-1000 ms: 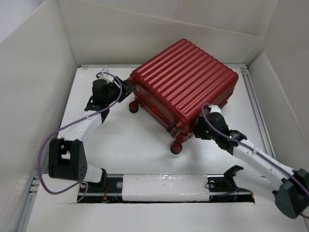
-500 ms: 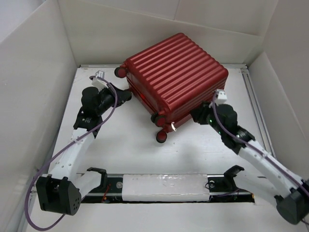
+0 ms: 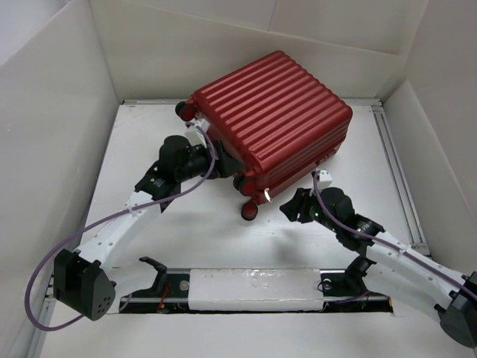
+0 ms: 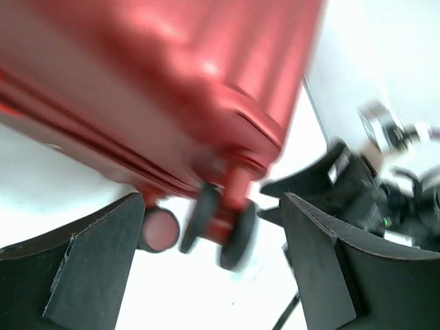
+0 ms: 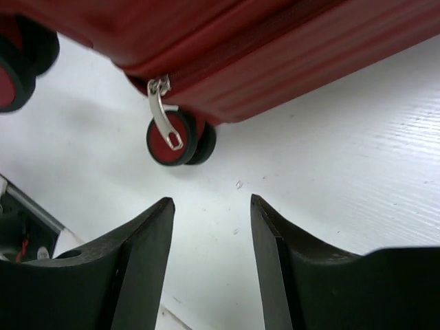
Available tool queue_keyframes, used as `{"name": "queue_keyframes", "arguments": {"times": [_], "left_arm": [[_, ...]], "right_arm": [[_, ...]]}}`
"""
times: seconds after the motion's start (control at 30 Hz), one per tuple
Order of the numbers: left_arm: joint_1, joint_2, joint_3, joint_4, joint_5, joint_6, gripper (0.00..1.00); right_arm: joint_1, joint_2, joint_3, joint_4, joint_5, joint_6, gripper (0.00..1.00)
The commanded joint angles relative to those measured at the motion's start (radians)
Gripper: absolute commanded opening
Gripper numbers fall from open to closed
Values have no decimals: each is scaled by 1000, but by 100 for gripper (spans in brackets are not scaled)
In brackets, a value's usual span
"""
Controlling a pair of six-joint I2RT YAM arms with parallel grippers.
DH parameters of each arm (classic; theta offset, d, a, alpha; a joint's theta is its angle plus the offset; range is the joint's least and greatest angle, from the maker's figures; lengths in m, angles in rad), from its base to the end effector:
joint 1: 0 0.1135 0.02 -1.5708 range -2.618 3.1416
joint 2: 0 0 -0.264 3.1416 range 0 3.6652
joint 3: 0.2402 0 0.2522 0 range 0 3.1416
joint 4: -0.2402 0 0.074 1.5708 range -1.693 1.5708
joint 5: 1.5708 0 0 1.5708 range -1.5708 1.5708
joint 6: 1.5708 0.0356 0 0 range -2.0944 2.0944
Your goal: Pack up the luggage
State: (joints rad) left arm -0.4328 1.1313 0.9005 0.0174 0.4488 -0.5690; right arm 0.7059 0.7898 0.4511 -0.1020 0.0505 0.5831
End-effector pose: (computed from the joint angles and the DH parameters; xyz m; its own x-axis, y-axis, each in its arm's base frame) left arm 0.2328 -0.1246 0.3323 -0.5730 -0.2700 -0.7738 0.5391 0.5871 -0.6040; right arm 0.1414 0.1181 0.2295 -0.6086 0.2038 -0.7669 -0.3331 0.8116 0.4800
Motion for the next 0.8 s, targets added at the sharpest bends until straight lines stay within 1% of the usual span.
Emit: {"name": "queue_keyframes", "arguments": {"times": [0.0, 0.03, 0.13, 0.3, 0.37, 0.5, 0.67, 0.7, 0.77], "left_arm": [[-124, -22, 80, -66, -97, 112, 78], [-138, -13, 89, -94, -107, 121, 80], [-138, 15, 115, -131, -137, 155, 80], [-138, 35, 115, -200, -137, 239, 77], [-138, 47, 104, -211, -111, 283, 77], [-138, 79, 115, -223, -67, 351, 77], [-138, 88, 115, -186, -3, 351, 77], [-138, 100, 124, -186, 25, 351, 77], [-138, 123, 124, -186, 45, 360, 77]], "right_arm": [[41, 28, 35, 71, -21, -17, 55], [56, 28, 35, 80, -21, -17, 55], [66, 37, 35, 81, -12, -17, 55], [66, 37, 35, 81, -12, -17, 55], [66, 37, 35, 91, -3, -26, 56], [66, 89, 70, 111, -3, -26, 57], [66, 163, 92, 142, -3, -37, 60], [66, 163, 92, 142, -3, -48, 61], [66, 193, 115, 142, -3, -48, 61]]}}
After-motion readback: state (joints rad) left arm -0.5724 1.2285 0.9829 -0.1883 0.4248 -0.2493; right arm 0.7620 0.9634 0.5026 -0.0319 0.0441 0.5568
